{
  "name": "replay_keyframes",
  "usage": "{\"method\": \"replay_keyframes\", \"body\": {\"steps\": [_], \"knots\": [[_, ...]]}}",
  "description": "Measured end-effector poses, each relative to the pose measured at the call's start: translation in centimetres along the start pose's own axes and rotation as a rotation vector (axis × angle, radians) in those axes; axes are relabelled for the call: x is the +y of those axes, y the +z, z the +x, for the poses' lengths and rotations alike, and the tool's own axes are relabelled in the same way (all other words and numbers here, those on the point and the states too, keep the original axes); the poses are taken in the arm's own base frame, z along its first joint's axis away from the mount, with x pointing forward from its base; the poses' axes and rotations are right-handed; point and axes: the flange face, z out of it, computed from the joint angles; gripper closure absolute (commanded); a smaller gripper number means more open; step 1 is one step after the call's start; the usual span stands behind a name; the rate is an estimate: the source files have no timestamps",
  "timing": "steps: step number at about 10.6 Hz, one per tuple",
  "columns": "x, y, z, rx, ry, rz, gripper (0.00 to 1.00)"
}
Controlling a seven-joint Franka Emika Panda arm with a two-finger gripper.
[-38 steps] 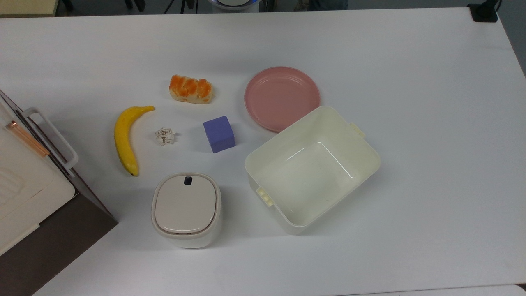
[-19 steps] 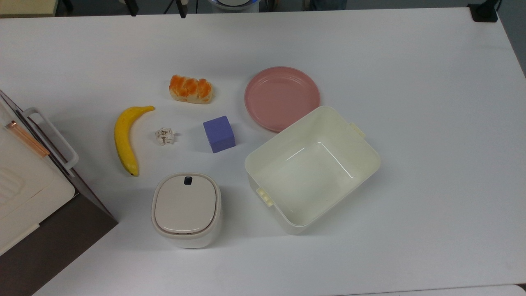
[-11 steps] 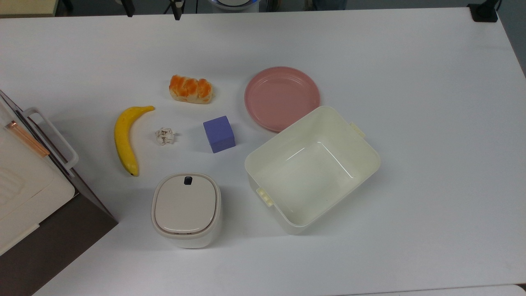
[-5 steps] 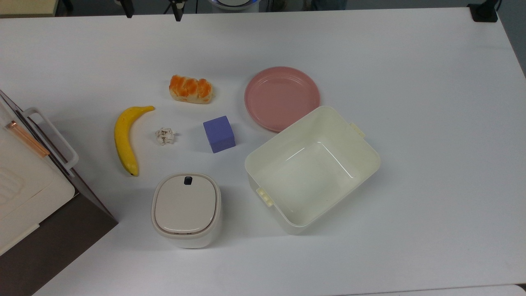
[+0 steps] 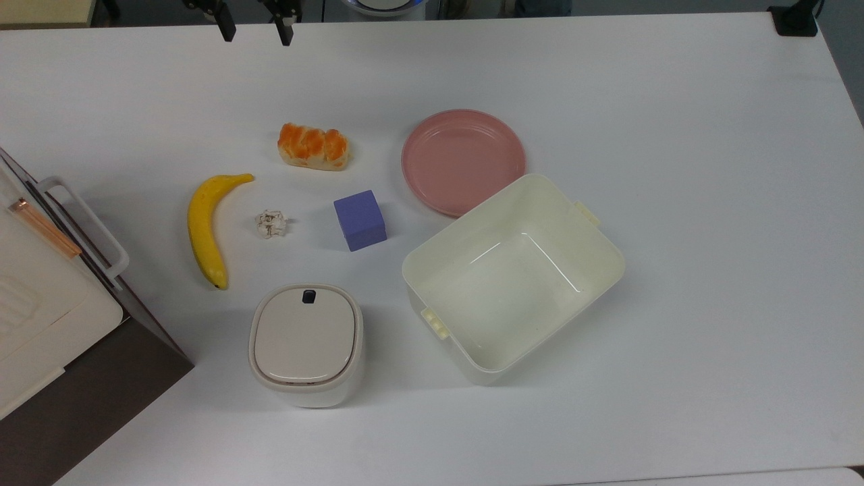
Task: Open the trash can
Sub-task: 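Move the gripper over the cream trash can lid and lower it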
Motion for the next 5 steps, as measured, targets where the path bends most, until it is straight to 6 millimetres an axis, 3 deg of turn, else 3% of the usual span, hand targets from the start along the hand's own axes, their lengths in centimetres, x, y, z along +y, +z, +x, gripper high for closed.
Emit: {"method": "replay_keyframes", "body": {"steps": [3,5], "knots": [[-0.3,0.4,0.3,0.002,-0.004,0.001,1.00],[-1.6,1.5,1.8,0.050,-0.028,0.002,1.00]]}}
